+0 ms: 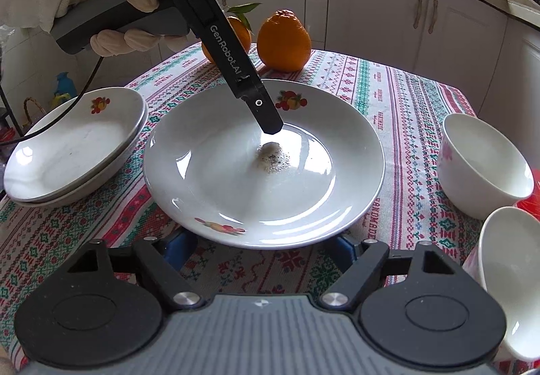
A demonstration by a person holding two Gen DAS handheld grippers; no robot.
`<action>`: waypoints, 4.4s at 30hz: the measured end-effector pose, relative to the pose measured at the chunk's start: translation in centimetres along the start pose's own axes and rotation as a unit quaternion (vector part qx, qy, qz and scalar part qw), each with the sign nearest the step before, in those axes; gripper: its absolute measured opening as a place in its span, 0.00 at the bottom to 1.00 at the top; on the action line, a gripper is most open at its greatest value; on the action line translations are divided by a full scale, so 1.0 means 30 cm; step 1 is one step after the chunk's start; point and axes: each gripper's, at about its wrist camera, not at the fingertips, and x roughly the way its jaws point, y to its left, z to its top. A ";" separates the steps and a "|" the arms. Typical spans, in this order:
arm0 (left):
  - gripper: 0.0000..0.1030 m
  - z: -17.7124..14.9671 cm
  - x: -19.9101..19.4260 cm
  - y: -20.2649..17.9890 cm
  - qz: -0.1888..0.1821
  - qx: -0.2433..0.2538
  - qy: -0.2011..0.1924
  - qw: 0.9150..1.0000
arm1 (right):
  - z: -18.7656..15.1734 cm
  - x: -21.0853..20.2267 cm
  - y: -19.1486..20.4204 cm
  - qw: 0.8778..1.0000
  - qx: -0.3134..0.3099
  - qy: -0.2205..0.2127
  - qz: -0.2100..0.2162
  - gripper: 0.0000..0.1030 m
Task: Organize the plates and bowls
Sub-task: 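Close the left gripper on the stained plate's rim, then lift the stained plate off the table with the left gripper, then carry the held plate over the white plate stack with the left gripper, then lower the held plate onto the plate stack with the left gripper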
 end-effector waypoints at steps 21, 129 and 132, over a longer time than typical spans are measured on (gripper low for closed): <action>0.55 -0.189 -0.239 -0.079 0.037 -0.055 -0.043 0.997 | 0.020 -0.177 0.114 0.996 -0.065 -0.034 0.041 0.83; 0.61 -0.800 -0.442 0.008 0.088 -0.266 -0.089 0.956 | 0.071 -0.058 0.397 0.978 -0.148 -0.029 0.142 0.83; 0.62 -0.800 -0.439 0.008 0.099 -0.267 -0.082 0.955 | 0.065 -0.068 0.392 0.979 -0.147 -0.030 0.139 0.83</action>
